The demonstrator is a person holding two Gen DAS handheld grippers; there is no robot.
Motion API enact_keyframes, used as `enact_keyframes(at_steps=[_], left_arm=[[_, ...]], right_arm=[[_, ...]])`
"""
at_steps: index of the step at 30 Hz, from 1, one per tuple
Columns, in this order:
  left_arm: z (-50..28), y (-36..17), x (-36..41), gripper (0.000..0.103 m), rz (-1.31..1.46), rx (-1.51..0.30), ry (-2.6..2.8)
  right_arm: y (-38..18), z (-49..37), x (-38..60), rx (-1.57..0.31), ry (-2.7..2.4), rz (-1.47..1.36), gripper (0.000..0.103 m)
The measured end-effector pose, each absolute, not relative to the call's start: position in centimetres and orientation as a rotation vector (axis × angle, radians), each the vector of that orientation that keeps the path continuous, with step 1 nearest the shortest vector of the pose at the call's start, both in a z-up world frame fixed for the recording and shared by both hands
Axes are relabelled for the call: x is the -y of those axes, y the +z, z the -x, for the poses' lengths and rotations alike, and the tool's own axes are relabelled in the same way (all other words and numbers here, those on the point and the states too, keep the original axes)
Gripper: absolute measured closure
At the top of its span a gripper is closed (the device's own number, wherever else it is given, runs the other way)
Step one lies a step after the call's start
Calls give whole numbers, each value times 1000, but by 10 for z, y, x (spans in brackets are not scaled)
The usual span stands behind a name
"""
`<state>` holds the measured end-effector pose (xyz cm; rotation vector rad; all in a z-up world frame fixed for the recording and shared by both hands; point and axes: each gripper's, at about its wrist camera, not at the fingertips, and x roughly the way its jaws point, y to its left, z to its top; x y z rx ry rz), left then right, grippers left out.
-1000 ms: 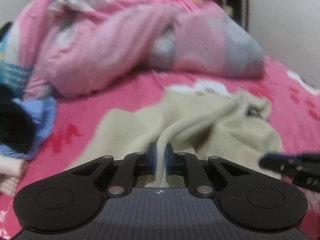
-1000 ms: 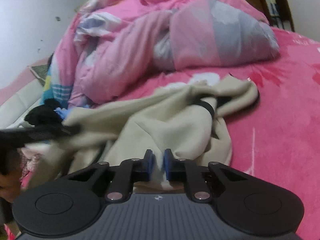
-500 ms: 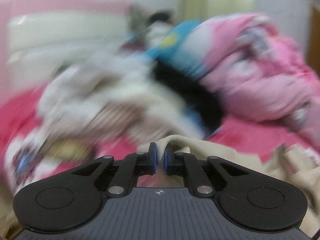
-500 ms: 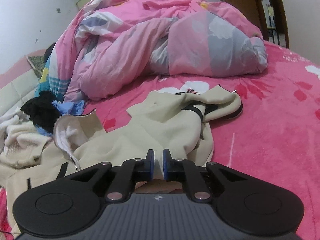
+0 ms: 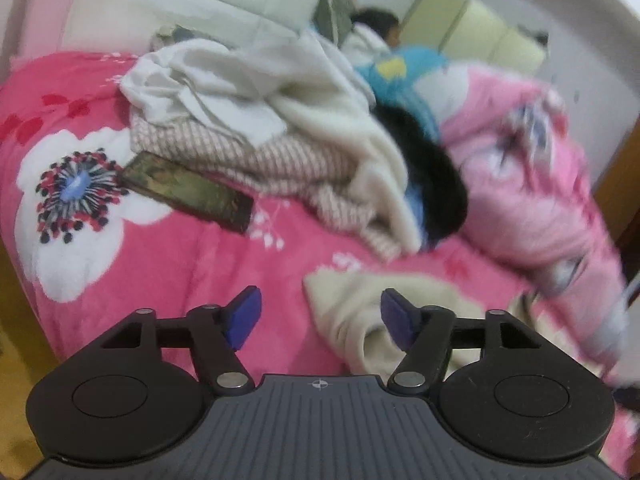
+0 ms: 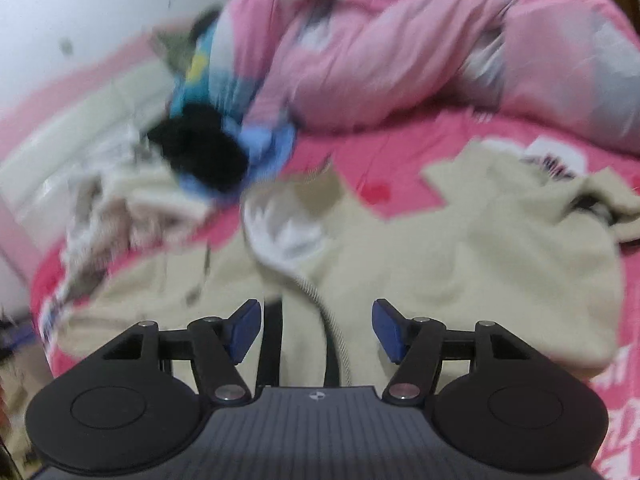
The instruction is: Fold clothes
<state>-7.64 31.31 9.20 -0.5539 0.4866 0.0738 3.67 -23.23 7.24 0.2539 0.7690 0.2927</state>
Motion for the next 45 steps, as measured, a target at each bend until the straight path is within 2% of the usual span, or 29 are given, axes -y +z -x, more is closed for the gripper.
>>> enact_keyframes(at_steps=[1, 3, 4, 5, 14, 21, 22, 24, 25, 26, 31, 35, 36, 38, 39, 41, 42, 43, 44, 45], left_arm=[[78, 95, -316, 36, 557, -477, 70], [78, 100, -316, 36, 547, -467, 34], [77, 103, -314, 36, 545, -464, 8], [74, 105, -309, 36, 547, -467, -36], [8, 124, -210, 27, 428, -575, -471], [-35, 114, -105, 26, 171, -736, -680], [-38, 111, -91, 26, 125, -751, -691], [-39, 107, -71, 26, 39, -753, -702], [-39, 105, -64, 26, 7, -746, -713], [-40, 103, -57, 26, -24, -738, -725], [-46, 94, -24, 18, -183, -698, -766], [-57, 79, 9, 19, -334, -713, -746], [-62, 74, 15, 23, -357, -726, -728], [-76, 66, 25, 39, -377, -760, -681], [-85, 64, 24, 53, -350, -782, -651], [-103, 61, 17, 59, -271, -822, -602], [-111, 61, 12, 67, -221, -839, -584], [-117, 61, 8, 72, -180, -854, -568], [-121, 61, 3, 75, -135, -861, -555], [-124, 63, 0, 81, -96, -861, -547]], right_arm=[[65, -40, 226, -804, 295, -237, 40], [51, -41, 217, -863, 321, -229, 55], [52, -37, 213, -863, 340, -232, 75], [53, -32, 209, -860, 360, -235, 99], [92, 42, 105, -724, 767, -62, 99], [55, 82, 30, -759, 896, 116, 96], [51, 82, 30, -773, 886, 116, 94], [56, 81, 50, -769, 877, 64, 81], [61, 81, 65, -757, 872, 30, 62], [67, 80, 86, -739, 856, -10, 49], [92, 62, 205, -674, 658, -208, 38], [109, 9, 291, -642, 319, -285, 37], [110, -6, 306, -638, 251, -272, 37], [107, -45, 331, -643, 138, -260, 37], [102, -65, 342, -654, 90, -257, 37], [92, -79, 356, -653, 40, -284, 37], [92, -73, 360, -639, 51, -318, 37], [92, -67, 364, -625, 62, -353, 42], [91, -60, 369, -610, 73, -387, 60], [91, -54, 373, -596, 85, -420, 72]])
